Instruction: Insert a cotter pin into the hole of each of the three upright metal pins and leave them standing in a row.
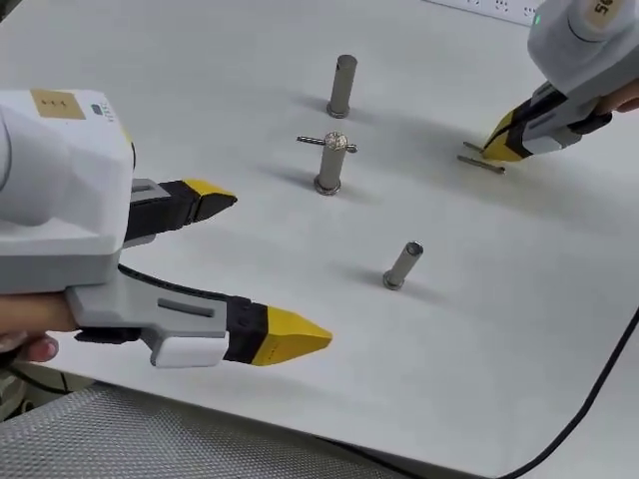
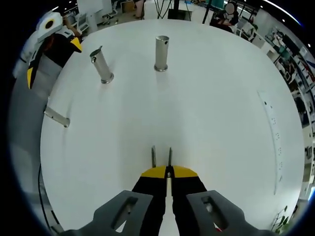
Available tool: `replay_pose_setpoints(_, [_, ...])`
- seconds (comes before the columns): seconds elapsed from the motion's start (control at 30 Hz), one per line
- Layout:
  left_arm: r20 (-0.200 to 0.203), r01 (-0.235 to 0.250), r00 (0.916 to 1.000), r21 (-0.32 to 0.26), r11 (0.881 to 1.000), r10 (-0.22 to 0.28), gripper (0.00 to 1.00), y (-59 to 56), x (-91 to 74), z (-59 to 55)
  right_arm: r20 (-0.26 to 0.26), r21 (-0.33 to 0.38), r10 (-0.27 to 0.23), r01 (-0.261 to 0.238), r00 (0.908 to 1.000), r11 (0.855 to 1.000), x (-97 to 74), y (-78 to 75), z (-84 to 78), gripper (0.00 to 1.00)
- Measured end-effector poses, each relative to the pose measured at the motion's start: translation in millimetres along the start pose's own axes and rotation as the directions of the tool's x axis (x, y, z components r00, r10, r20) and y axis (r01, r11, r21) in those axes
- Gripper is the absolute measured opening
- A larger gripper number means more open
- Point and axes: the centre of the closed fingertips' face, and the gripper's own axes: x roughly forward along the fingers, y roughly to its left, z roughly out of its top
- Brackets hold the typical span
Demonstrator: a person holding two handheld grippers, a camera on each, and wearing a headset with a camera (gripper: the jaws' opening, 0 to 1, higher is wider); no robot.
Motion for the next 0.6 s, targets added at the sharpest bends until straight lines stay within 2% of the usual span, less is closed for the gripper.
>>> replay_pose_setpoints(0.1, [-0.003,0.000,1.0000,0.000,1.000,0.000,0.89,-3.0,-0.1,0.9,0.006,-0.021,-0.004,0.004,1.0000,1.000,0.5,-1.2,0.2,0.00])
replay_pose_setpoints(0.17, [0.000,-0.003,1.0000,-0.001,1.000,0.003,0.89,1.1,-2.1,0.0,0.014,0.001,-0.006,0.006,0.9999,1.000,0.2,-0.9,0.8,0.00])
replay_pose_setpoints(0.23, [0.001,-0.005,1.0000,-0.003,1.000,0.005,0.89,4.8,-4.2,-1.0,0.012,-0.008,-0.008,0.008,0.9999,1.000,0.2,-0.5,1.0,0.00])
replay_pose_setpoints(0.4, [0.003,-0.013,0.9999,-0.001,1.000,0.013,0.88,4.9,-5.6,1.2,0.013,-0.016,-0.020,0.020,0.9997,1.000,-2.8,0.7,1.2,0.00])
replay_pose_setpoints(0.57, [0.005,-0.012,0.9999,0.005,1.000,0.012,0.87,2.5,-5.1,5.4,0.031,-0.020,-0.036,0.036,0.9989,0.999,-16.3,3.5,3.6,0.00])
replay_pose_setpoints(0.6, [0.007,-0.012,0.9999,0.007,1.000,0.012,0.86,6.9,-6.2,4.3,0.038,-0.020,-0.039,0.040,0.9985,0.999,-18.8,4.0,5.0,0.00])
